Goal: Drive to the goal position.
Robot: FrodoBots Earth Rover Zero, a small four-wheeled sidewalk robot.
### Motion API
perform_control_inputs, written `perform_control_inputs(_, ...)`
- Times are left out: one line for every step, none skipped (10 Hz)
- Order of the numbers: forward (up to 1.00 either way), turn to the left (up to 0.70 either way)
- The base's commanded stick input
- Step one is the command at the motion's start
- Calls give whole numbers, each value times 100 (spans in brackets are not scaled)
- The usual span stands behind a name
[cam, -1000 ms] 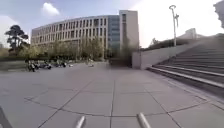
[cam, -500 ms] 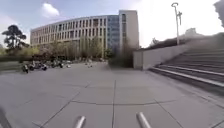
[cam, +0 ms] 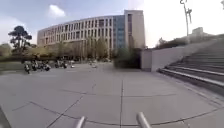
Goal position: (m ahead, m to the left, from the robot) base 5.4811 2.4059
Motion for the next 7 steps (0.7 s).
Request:
perform_control_inputs(100,0)
perform_control_inputs(100,0)
perform_control_inputs(100,0)
perform_control_inputs(100,0)
perform_control_inputs(100,0)
perform_control_inputs(100,0)
perform_control_inputs(100,0)
